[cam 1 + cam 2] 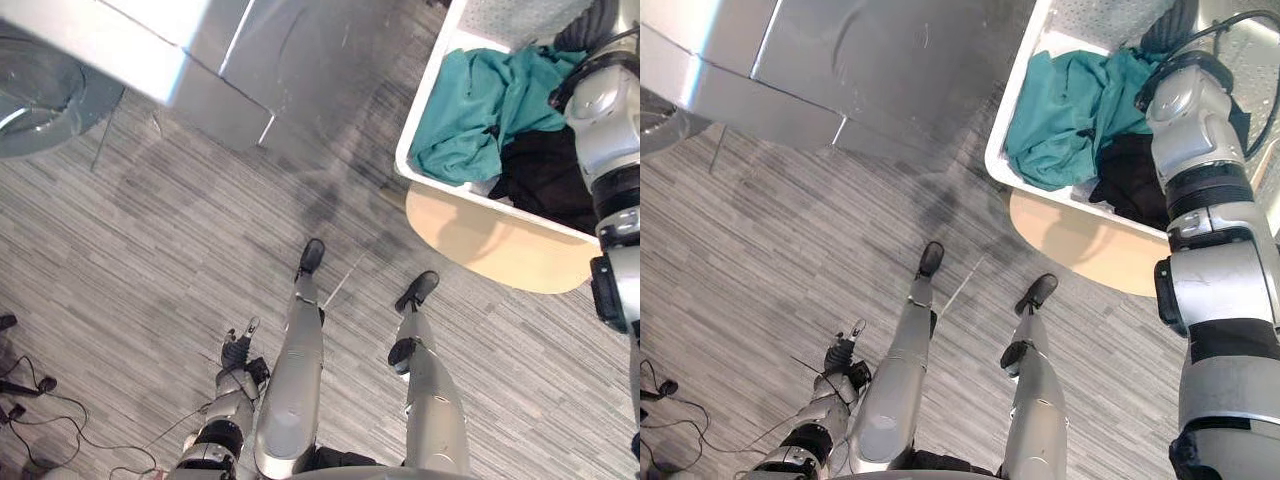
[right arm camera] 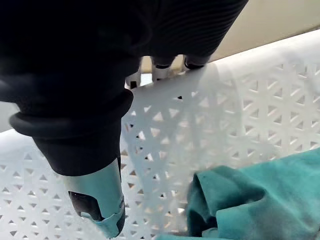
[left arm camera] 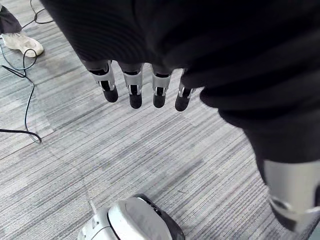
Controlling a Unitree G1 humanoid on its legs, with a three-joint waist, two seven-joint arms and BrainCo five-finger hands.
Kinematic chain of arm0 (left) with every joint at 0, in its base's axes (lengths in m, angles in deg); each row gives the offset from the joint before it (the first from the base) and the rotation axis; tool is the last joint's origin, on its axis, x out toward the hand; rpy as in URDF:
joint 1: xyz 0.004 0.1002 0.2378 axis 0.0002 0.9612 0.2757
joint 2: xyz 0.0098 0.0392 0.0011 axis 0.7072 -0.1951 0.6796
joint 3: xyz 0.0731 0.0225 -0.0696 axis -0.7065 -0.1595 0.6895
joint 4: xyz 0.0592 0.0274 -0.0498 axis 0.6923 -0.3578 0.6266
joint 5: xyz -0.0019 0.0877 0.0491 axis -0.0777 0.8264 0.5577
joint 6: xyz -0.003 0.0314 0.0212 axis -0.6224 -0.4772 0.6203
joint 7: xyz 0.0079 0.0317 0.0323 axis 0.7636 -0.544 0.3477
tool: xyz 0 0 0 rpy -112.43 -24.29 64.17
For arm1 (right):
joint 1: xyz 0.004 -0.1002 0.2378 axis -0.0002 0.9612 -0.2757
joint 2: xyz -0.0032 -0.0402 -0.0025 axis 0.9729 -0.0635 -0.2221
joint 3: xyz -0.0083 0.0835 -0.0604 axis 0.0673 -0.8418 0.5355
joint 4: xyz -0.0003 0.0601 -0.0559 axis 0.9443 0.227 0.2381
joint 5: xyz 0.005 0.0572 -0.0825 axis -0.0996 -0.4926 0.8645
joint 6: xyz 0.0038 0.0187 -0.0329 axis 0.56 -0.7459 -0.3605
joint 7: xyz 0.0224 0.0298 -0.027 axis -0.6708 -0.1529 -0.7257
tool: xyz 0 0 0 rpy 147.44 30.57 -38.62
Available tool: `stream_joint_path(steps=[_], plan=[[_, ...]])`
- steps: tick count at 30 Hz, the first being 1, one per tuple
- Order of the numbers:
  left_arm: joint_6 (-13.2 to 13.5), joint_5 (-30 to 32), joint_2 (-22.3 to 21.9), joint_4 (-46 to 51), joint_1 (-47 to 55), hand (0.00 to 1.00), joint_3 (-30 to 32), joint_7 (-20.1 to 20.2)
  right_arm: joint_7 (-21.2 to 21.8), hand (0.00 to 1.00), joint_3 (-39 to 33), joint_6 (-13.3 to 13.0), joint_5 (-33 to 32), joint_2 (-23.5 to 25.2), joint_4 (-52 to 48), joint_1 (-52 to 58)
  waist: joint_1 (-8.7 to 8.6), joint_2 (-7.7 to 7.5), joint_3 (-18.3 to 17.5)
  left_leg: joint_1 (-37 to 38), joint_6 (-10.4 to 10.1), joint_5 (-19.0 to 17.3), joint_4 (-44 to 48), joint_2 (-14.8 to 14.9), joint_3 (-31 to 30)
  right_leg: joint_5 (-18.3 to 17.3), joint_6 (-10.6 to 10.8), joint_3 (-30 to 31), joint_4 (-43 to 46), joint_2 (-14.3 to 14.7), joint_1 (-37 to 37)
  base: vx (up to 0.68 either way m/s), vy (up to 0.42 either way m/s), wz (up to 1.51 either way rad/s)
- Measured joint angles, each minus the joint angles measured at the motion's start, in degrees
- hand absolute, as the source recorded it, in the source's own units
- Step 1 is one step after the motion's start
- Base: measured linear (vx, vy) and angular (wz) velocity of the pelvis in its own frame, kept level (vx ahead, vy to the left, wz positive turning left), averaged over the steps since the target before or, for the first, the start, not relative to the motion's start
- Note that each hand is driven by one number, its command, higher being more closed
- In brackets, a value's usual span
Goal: Pick up the laundry basket with both hands and put the clothes into the washing machine.
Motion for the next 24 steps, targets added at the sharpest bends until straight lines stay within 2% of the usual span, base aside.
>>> stream_joint_path(steps=[4,7,13,16,19,24], plan=[[0.3,-0.3,-1.2,0.8,-2.0,0.00,-0.1,-0.7,-1.2,0.00,-2.6,-0.1,-0.5,-3.7,-0.3,0.4,1.42,0.13,0.0,-2.8,0.0,0.6,0.5,-0.7,-1.4,-0.6,0.7,-1.0,1.7,-0.8,-2.5,-0.05,0.053,0.18],[0.4,-0.4,-1.7,2.0,-2.1,0.00,0.0,-0.7,-1.2,0.00,-2.9,1.1,-0.5,-4.8,0.0,1.0,1.41,0.12,0.0,-2.9,-0.2,1.9,-0.8,-1.2,-2.4,-0.9,0.7,-2.0,2.8,-1.5,-3.0,-0.02,0.036,0.19],[0.4,-0.5,-3.0,3.7,-2.1,0.00,0.5,-0.7,-1.2,0.00,-2.9,1.0,-0.5,-4.7,0.0,2.3,1.75,-0.04,-0.9,-3.0,-0.3,2.9,-1.5,-1.3,-2.5,-0.9,0.6,-2.0,3.0,-1.7,-3.4,-0.01,0.010,0.01],[0.3,-0.4,-4.0,3.8,-2.1,0.00,1.1,-0.7,-1.1,0.00,-2.9,1.0,-0.5,-4.6,0.0,5.8,2.67,-0.25,-4.1,-4.0,-0.4,3.0,-1.4,-1.3,-2.6,-0.8,0.6,-2.1,3.0,-1.6,-4.2,0.00,0.000,0.00],[0.3,-0.5,-5.1,4.6,-2.0,0.00,2.0,-0.7,-0.9,0.00,-2.9,1.0,-1.5,-2.8,0.1,7.7,2.52,-0.66,-6.1,-3.8,-0.3,3.1,-1.4,-1.3,-2.7,-0.8,0.6,-2.2,3.0,-1.6,-3.9,0.00,0.000,0.00],[-0.1,-1.0,-5.3,4.8,-2.0,0.00,3.0,-0.7,0.1,0.00,-3.3,1.1,-3.2,-1.0,0.4,8.4,1.92,-1.03,-6.4,-3.2,-0.3,3.1,-1.0,-1.2,-3.0,-0.8,0.6,-2.3,3.0,-1.4,-3.1,0.00,0.007,0.01]])
